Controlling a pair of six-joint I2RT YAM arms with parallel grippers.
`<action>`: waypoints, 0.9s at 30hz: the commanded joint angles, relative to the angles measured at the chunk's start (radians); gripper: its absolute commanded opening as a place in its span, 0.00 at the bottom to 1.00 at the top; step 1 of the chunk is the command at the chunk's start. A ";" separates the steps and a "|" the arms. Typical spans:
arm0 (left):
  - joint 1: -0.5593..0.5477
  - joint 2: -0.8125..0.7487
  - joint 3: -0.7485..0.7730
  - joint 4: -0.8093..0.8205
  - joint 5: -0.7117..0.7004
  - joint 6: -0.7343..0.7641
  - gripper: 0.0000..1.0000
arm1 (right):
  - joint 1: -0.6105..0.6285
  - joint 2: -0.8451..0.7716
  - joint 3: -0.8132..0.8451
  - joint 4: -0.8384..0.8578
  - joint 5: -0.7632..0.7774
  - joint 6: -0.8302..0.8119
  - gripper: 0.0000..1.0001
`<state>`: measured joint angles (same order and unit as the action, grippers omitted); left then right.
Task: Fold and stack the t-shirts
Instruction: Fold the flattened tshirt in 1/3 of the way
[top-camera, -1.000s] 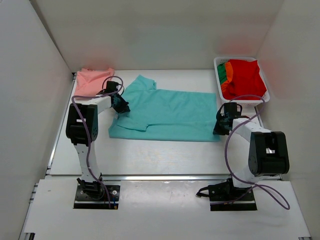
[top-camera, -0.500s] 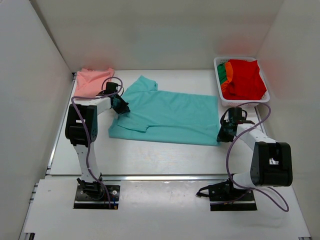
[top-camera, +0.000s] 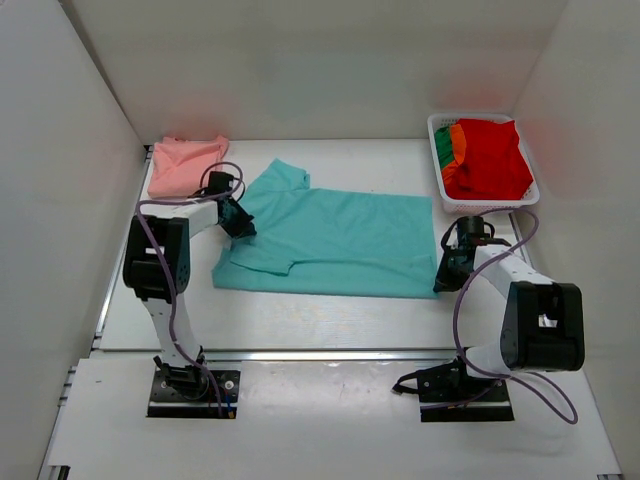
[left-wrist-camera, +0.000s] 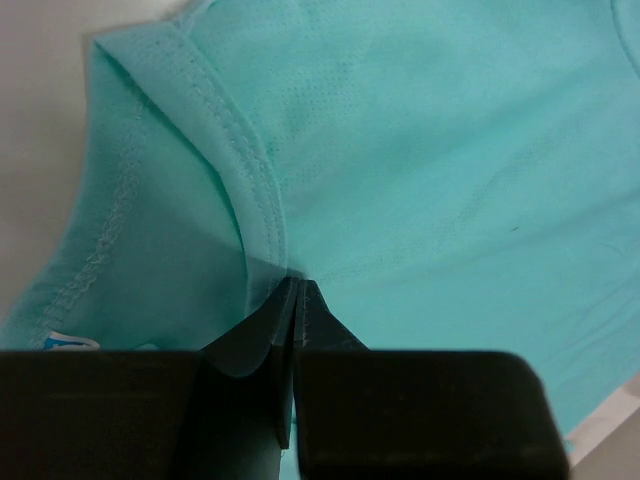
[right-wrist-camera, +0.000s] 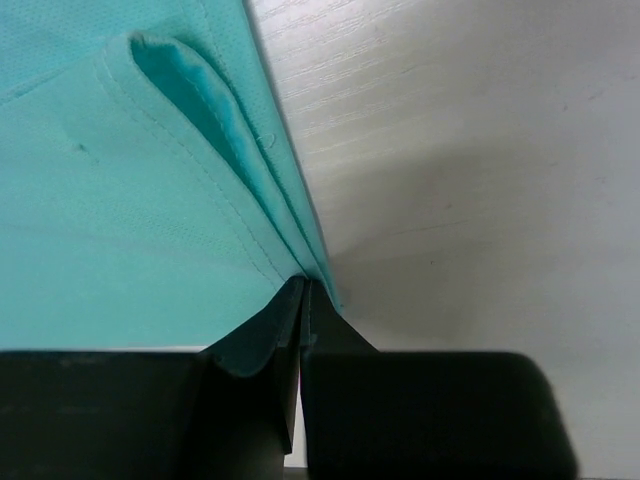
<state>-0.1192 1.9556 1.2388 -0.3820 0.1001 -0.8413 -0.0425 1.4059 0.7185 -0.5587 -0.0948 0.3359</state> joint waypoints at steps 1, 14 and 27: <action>0.015 -0.104 -0.085 -0.090 -0.043 0.037 0.12 | 0.001 0.028 0.018 -0.059 -0.022 -0.029 0.00; 0.018 -0.322 -0.271 -0.101 0.009 0.036 0.26 | 0.098 -0.010 0.038 -0.207 -0.057 0.015 0.00; 0.021 -0.149 0.263 -0.113 0.035 0.031 0.26 | 0.112 0.047 0.372 -0.240 0.004 0.040 0.13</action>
<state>-0.1017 1.7351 1.4212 -0.4934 0.1436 -0.8356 0.0647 1.4517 1.0595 -0.8577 -0.0910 0.3489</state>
